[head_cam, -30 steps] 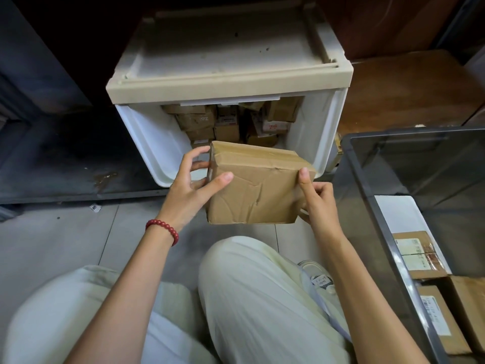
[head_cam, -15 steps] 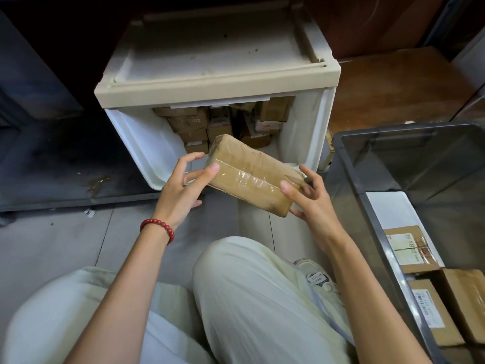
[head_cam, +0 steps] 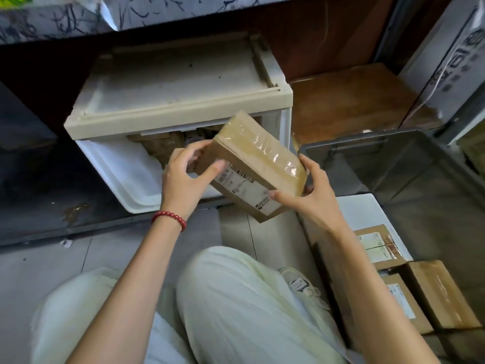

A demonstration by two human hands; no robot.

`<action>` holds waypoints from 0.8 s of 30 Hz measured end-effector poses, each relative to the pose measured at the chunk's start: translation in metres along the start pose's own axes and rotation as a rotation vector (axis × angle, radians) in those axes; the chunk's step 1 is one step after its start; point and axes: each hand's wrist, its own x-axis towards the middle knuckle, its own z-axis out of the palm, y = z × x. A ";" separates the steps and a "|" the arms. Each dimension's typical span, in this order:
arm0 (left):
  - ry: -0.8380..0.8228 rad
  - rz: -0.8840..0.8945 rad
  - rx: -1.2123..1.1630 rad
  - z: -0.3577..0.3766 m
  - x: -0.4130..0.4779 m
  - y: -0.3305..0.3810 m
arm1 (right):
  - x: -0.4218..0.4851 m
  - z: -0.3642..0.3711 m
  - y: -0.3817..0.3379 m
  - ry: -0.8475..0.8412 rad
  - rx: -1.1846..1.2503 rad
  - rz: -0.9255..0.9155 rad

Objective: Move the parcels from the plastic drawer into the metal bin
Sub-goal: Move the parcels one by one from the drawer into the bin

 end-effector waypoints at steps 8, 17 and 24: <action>-0.193 0.131 -0.088 0.086 0.034 0.077 | -0.002 -0.098 -0.013 0.174 -0.058 0.026; -0.402 0.223 0.356 0.193 0.018 0.083 | -0.009 -0.172 0.043 0.500 -0.210 0.175; -0.444 0.237 0.637 0.211 0.023 0.061 | 0.015 -0.144 0.102 0.523 -0.186 0.354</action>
